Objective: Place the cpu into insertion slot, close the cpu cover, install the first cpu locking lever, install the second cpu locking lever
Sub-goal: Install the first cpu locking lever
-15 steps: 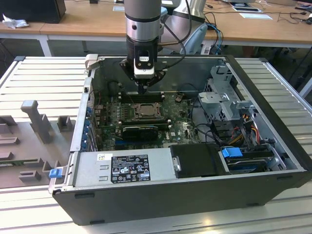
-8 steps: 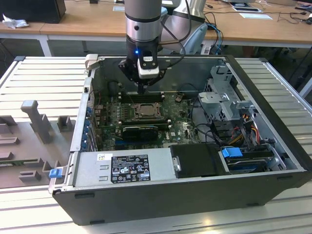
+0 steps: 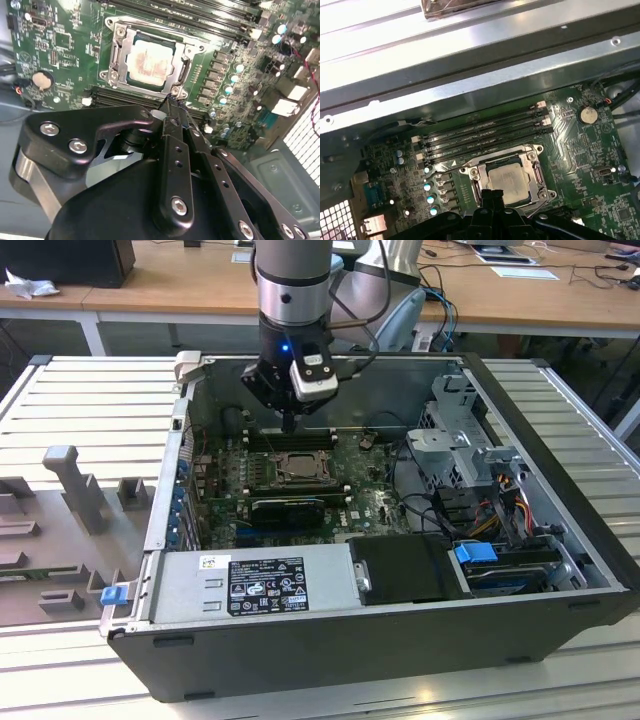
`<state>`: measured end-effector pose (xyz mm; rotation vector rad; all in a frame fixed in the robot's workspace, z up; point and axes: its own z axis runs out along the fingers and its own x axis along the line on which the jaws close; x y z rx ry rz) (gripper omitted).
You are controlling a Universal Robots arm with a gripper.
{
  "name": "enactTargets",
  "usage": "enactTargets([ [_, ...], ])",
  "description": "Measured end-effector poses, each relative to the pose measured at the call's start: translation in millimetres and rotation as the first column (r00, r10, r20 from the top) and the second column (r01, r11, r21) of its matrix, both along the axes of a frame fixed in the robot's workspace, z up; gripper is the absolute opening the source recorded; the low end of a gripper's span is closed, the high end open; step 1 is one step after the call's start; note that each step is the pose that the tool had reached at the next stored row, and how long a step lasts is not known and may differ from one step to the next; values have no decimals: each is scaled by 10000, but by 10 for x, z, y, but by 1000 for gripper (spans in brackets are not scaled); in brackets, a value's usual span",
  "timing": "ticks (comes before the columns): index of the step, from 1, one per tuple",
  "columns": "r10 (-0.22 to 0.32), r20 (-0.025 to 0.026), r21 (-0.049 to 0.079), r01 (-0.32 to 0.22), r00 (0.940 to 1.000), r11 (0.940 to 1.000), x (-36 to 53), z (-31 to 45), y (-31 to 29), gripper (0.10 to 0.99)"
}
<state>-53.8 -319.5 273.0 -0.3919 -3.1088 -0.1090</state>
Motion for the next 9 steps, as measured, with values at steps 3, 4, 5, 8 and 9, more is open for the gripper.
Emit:
enactTargets([
  [3,357,0,0,-357,9994,9994,0,0,0,106],
  [4,464,0,1,-464,9989,9989,0,0,0,106],
  [5,583,0,0,-583,9983,9983,0,0,0,106],
  [8,1016,0,1,-1016,9948,9948,0,0,0,106],
  [9,1195,0,1,-1195,9928,9928,0,0,0,106],
])
